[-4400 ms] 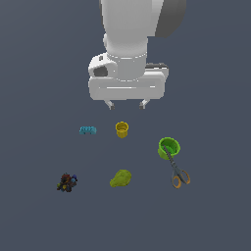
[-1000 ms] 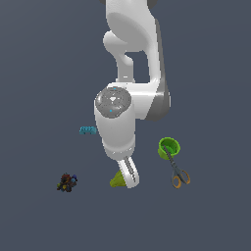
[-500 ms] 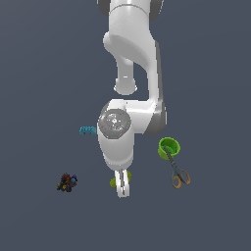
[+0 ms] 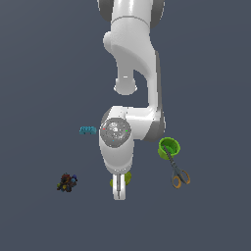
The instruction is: Pick up a designated object from a clutter of objects.
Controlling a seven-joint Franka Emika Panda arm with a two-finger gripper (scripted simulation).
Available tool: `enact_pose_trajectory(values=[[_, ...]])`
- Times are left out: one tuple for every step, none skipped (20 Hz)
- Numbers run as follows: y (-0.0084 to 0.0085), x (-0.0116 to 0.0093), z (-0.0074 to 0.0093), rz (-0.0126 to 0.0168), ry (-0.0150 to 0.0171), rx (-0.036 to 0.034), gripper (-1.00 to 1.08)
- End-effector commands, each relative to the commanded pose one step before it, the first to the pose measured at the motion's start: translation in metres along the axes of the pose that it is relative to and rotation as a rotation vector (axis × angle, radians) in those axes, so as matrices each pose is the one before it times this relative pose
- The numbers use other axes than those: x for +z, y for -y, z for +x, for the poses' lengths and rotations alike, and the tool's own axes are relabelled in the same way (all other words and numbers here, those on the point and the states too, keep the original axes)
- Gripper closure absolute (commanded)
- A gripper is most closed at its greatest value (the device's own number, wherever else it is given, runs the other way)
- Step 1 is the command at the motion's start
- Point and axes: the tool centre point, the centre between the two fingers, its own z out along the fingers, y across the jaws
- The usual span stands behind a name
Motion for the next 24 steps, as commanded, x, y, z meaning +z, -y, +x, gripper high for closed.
enact_pose_trajectory(values=[[0.00053,0.00168,0.00033,0.00018,-0.00130,0.01056,-0.92],[0.00002,0.00013,0.00003,-0.00003,-0.00009,0.00068,-0.92],[-0.00033,-0.00045,-0.00014,-0.00047,0.00051,-0.00431,-0.92],[0.00000,0.00044,-0.00003,0.00000,0.00000,0.00000,-0.92],[-0.00001,0.00130,-0.00008,0.00000,0.00000,0.00000,-0.92],[-0.00002,0.00216,-0.00013,0.00000,0.00000,0.00000,-0.92],[-0.00008,0.00298,0.00029,0.00006,-0.00004,0.00069,-0.92],[-0.00007,0.00387,-0.00023,0.00000,0.00000,0.00000,-0.92],[-0.00014,0.00466,0.00018,0.00005,-0.00004,0.00069,-0.92],[-0.00018,0.00548,0.00013,0.00005,-0.00004,0.00069,-0.92],[-0.00022,0.00626,0.00008,0.00004,-0.00004,0.00069,-0.92],[-0.00021,0.00615,-0.00005,0.00003,-0.00003,0.00049,-0.92],[-0.00017,0.00522,0.00014,0.00005,-0.00005,0.00069,-0.92],[-0.00009,0.00431,0.00007,0.00004,-0.00004,0.00049,-0.92],[0.00003,0.00342,-0.00019,0.00000,0.00000,0.00000,-0.92],[0.00014,0.00250,-0.00012,0.00000,0.00000,0.00000,-0.92],[0.00024,0.00151,0.00027,0.00011,-0.00008,0.00047,-0.92],[0.00039,0.00067,0.00003,0.00000,0.00000,0.00000,-0.92],[0.00046,-0.00019,-0.00024,0.00004,-0.00003,-0.00049,-0.92],[0.00018,-0.00022,0.00004,0.00000,0.00000,0.00000,-0.92],[0.00000,0.00000,0.00000,0.00000,0.00000,0.00000,1.08],[0.00000,0.00000,0.00000,0.00000,0.00000,0.00000,1.08],[0.00000,0.00000,0.00000,0.00000,0.00000,0.00000,1.08],[0.00000,0.00000,0.00000,0.00000,0.00000,0.00000,1.08]])
